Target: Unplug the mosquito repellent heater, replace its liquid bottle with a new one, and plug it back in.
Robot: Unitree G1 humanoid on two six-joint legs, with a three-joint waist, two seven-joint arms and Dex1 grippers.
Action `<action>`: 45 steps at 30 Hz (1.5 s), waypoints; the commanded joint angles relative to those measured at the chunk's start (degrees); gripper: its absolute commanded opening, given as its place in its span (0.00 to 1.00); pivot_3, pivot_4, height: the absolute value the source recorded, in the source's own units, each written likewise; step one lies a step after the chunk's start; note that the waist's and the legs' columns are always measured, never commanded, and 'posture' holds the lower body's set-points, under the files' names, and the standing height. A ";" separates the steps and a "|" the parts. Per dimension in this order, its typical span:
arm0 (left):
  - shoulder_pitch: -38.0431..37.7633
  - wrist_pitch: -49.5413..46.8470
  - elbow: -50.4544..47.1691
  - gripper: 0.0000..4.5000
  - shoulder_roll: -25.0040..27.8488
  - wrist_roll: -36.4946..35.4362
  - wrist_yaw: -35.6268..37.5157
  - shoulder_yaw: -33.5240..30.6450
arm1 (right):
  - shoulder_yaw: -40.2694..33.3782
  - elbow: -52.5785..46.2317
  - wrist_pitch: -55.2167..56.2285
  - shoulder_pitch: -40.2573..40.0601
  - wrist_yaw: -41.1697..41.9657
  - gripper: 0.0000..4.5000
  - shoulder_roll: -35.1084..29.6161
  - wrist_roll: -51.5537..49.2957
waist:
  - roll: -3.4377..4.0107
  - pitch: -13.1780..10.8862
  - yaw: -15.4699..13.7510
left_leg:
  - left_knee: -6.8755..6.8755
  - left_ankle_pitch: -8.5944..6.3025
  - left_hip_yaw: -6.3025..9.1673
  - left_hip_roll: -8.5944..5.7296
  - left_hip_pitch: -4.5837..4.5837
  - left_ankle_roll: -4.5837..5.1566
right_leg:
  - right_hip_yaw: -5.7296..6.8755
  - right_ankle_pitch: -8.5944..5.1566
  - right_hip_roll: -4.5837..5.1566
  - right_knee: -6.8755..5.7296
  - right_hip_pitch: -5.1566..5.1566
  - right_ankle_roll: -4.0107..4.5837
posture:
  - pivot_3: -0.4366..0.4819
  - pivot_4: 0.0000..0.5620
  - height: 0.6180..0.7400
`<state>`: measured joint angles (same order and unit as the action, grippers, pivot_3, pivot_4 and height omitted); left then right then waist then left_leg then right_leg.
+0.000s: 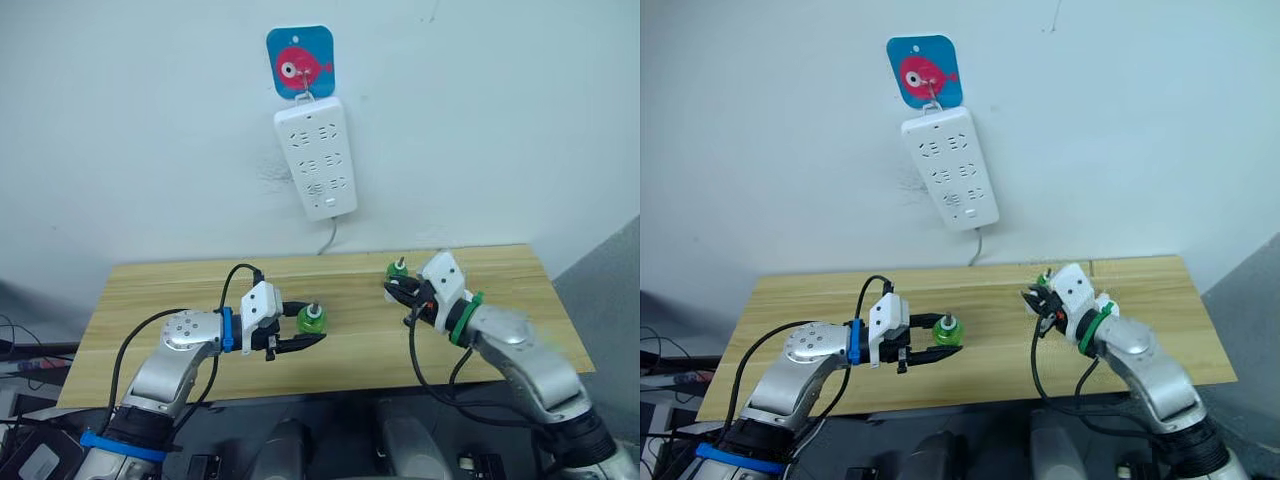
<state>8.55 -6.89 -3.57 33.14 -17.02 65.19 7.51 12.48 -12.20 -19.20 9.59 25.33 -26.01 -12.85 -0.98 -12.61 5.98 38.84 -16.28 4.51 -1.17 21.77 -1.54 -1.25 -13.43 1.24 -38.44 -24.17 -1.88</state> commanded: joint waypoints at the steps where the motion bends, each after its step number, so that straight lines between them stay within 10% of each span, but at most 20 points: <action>1: -1.04 -1.62 -4.70 0.50 1.34 -1.92 -0.66 -1.64 | -1.87 10.14 8.86 0.92 -3.00 0.06 3.80 3.77 | -0.01 -0.18 -0.02 | -0.02 0.00 0.02 0.02 0.00 0.00 | 0.02 -0.01 -0.02 0.00 0.00 0.01 | 0.33 0.45 1.00; 14: -2.04 -6.13 -9.92 0.50 3.34 -3.35 -1.25 -2.14 | -7.34 39.34 23.93 9.05 -8.68 0.06 12.06 9.04 | 0.07 -1.41 -0.56 | -0.05 0.00 0.00 0.00 0.01 0.00 | -0.05 0.00 0.03 -0.08 -0.05 0.05 | 0.37 0.47 1.00; 17: -2.16 -6.63 -10.44 0.50 3.47 -3.61 -1.44 -2.18 | -8.30 39.51 24.56 8.74 -8.24 0.37 12.78 8.77 | 0.08 -1.41 -0.64 | -0.05 0.00 -0.01 0.01 0.00 0.00 | -0.06 0.00 0.03 -0.08 -0.04 0.05 | 0.36 0.46 1.00; 22: -1.55 -6.19 -9.48 0.50 3.04 -3.43 -1.34 -1.74 | -9.66 27.67 21.34 4.98 -5.96 0.78 12.65 6.03 | 0.12 -1.44 -0.87 | -0.05 0.00 0.00 0.01 0.01 0.00 | -0.07 0.00 0.03 -0.08 -0.05 0.05 | 0.35 0.46 1.00; 33: 5.70 -4.16 -4.81 0.50 0.17 -4.02 1.78 0.30 | -9.70 -21.02 -11.37 -2.31 18.36 0.79 -14.08 -14.54 | 0.19 -1.49 -0.93 | -0.04 0.00 0.03 0.06 0.11 0.00 | 0.04 -0.17 0.00 0.40 0.08 -0.25 | 0.29 0.42 1.00; 45: 14.01 -5.41 -3.14 0.50 -5.33 -6.13 4.79 3.47 | -3.13 -24.24 -26.89 16.03 19.35 0.79 -11.46 -25.79 | 0.13 -1.47 -0.91 | -0.03 0.00 0.07 0.08 0.26 0.00 | 0.23 0.01 -0.09 0.46 0.07 0.02 | 0.27 0.35 1.00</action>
<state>22.05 -13.15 -6.25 28.00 -22.39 69.51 11.03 9.26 -35.47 -46.06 24.68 44.15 -37.60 -38.29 -0.84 -14.08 5.07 38.81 -16.28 4.60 -1.14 22.03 -1.54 -1.04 -13.42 1.17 -37.98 -24.12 -1.85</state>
